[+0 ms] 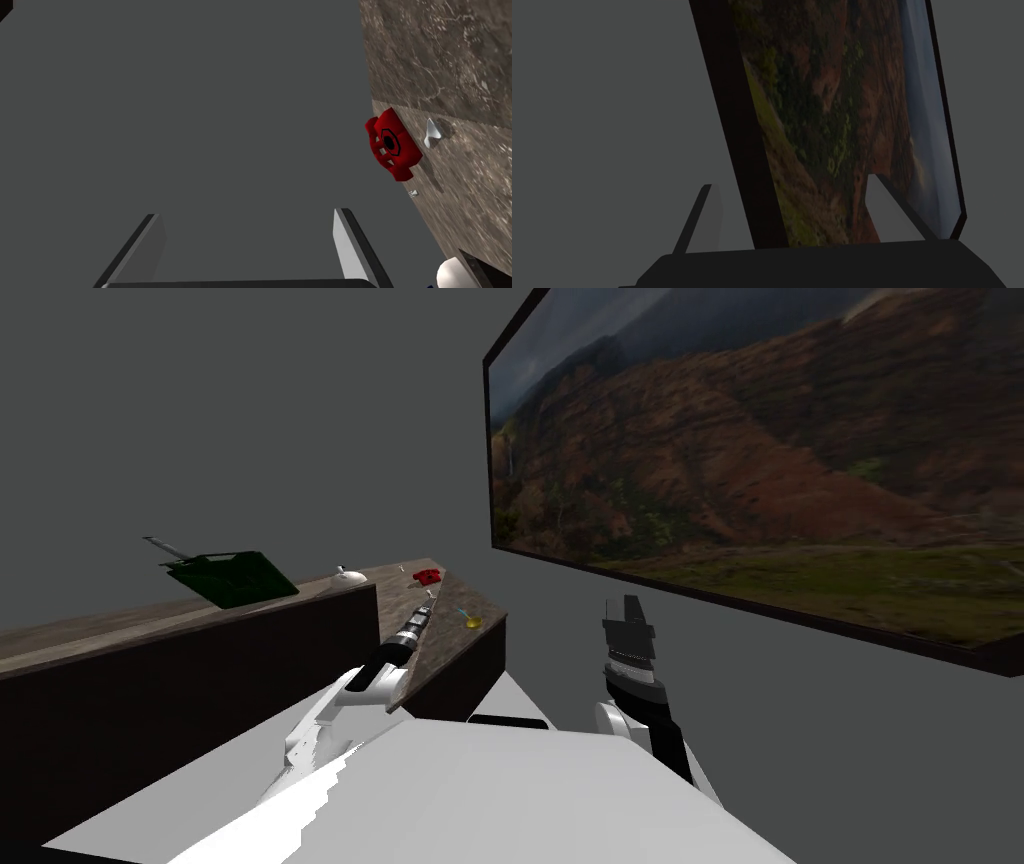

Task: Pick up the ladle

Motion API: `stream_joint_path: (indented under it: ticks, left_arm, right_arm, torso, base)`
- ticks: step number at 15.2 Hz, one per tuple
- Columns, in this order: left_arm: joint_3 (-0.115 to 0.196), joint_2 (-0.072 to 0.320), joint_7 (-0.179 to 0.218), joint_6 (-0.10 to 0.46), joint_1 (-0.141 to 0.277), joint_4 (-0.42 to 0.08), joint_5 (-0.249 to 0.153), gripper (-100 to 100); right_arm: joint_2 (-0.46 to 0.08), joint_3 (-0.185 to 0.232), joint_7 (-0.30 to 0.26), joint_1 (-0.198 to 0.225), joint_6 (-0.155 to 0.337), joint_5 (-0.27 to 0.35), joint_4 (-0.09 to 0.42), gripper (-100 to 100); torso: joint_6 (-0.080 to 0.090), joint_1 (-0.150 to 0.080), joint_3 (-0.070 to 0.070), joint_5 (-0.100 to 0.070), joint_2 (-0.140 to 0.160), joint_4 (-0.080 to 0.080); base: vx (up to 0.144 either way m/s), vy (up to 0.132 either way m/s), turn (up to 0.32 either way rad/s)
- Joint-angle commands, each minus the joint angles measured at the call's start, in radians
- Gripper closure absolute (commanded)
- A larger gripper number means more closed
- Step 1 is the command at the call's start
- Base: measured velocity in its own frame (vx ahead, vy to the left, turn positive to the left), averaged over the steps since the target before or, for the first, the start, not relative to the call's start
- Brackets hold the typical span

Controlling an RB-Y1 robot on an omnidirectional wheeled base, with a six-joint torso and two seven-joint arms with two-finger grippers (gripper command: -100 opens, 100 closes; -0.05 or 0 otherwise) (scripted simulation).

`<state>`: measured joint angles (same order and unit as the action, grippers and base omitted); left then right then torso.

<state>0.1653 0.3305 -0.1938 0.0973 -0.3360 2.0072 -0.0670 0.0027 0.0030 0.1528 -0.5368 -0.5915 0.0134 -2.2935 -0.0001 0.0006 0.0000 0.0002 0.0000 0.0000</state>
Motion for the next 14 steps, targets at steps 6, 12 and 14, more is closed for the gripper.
stream_joint_path:
  ticks: [6, 12, 14]
  left_arm:
    - [0.032, 0.048, -0.033, 0.151, 0.045, -0.062, -0.037, -100]
    - [0.064, 0.090, -0.064, 0.272, 0.089, -0.122, -0.073, -100]
    - [0.064, 0.090, -0.064, 0.298, 0.089, -0.122, -0.073, -100]
  right_arm:
    - [0.000, 0.000, 0.000, 0.000, 0.000, 0.000, 0.000, 0]
    - [0.000, 0.000, 0.000, 0.000, 0.000, 0.000, 0.000, 0]
    - [0.000, 0.000, 0.000, 0.000, 0.000, 0.000, 0.000, 0]
  torso:
    - [0.001, 0.000, 0.000, 0.000, 0.000, 0.000]
    - [0.001, 0.000, 0.000, 0.000, 0.000, 0.000]
    - [0.000, 0.000, 0.000, 0.000, 0.000, 0.000]
  base:
    - [-0.005, 0.003, -0.151]
    - [-0.004, 0.002, -0.140]
    - [-0.002, 0.003, -0.043]
